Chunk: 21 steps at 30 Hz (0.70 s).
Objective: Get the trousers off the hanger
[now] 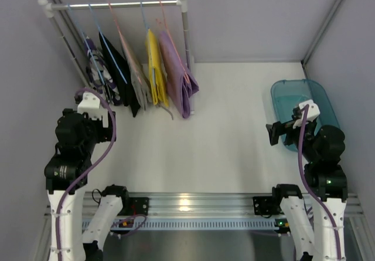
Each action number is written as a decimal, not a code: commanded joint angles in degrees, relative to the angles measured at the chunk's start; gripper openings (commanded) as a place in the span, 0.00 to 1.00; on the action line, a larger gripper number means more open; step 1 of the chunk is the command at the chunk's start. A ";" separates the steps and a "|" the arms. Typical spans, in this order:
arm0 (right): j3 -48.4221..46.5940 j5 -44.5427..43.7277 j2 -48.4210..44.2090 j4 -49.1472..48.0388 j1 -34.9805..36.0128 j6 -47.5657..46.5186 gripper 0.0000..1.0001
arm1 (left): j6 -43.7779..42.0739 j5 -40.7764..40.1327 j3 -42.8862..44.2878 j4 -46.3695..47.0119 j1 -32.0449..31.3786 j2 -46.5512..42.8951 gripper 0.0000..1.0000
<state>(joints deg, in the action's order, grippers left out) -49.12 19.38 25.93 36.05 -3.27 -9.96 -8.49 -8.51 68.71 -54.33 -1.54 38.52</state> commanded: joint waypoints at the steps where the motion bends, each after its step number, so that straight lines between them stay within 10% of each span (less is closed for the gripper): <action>1: 0.08 0.05 1.05 -3.97 -0.69 0.46 1.00 | -0.38 -1.68 3.97 4.22 0.31 2.52 0.99; 10: 0.26 -0.83 3.51 -3.97 -0.69 1.96 0.99 | 14.37 15.50 38.11 2.30 0.31 22.98 0.99; 21: -1.24 -2.41 7.20 -3.54 -0.69 0.73 1.00 | 28.97 19.87 52.04 11.78 -8.90 44.08 0.99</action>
<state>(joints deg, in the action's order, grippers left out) -49.10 17.85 32.51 36.01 -3.27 -8.51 15.94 11.38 118.10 -47.13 -5.52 78.87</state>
